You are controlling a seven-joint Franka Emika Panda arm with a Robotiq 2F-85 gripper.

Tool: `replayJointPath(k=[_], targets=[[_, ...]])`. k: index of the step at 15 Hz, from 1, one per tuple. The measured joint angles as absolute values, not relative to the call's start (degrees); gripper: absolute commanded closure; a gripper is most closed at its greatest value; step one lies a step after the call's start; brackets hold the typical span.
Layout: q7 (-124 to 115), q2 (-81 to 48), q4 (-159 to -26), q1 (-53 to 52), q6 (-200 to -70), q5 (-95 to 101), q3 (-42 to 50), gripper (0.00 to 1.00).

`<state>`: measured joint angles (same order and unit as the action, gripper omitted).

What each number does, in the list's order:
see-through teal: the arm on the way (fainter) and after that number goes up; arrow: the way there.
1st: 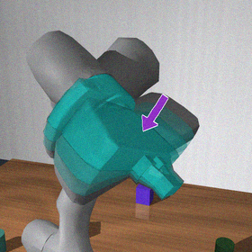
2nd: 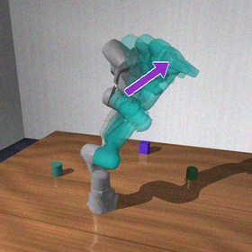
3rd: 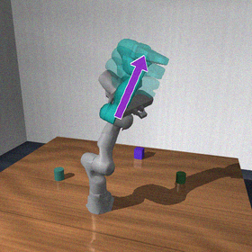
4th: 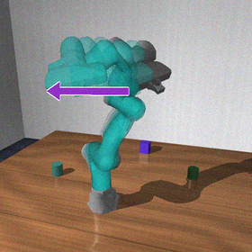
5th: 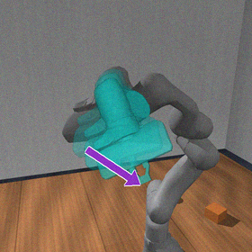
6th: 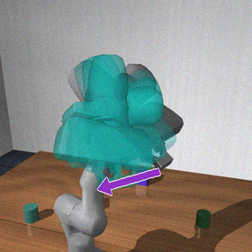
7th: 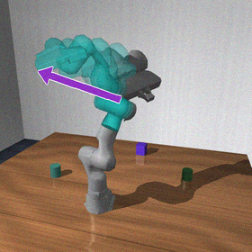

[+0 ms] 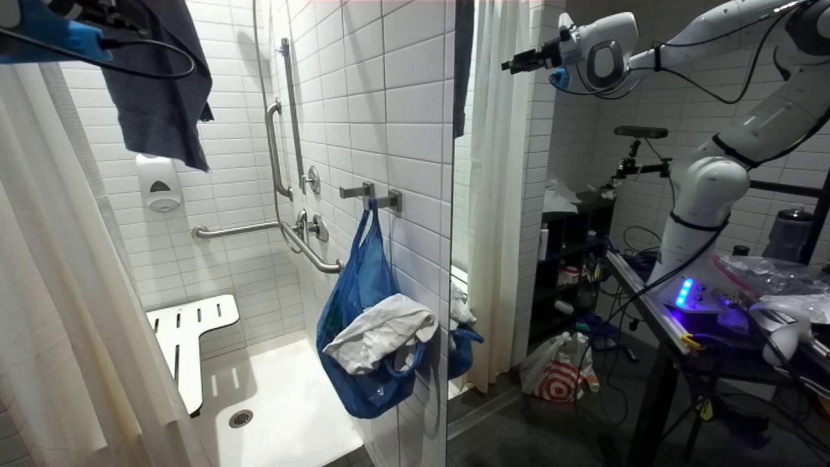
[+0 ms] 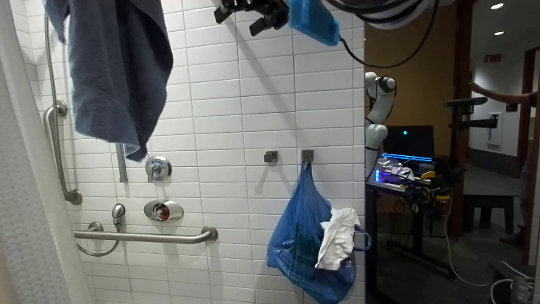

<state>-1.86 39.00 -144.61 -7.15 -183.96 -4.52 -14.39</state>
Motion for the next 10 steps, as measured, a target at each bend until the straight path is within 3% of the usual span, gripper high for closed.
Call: replayJointPath(k=[10], targets=[[-1.9, 35.5, -140.7, -8.4, -185.2, -4.3, -16.2, 0.0]])
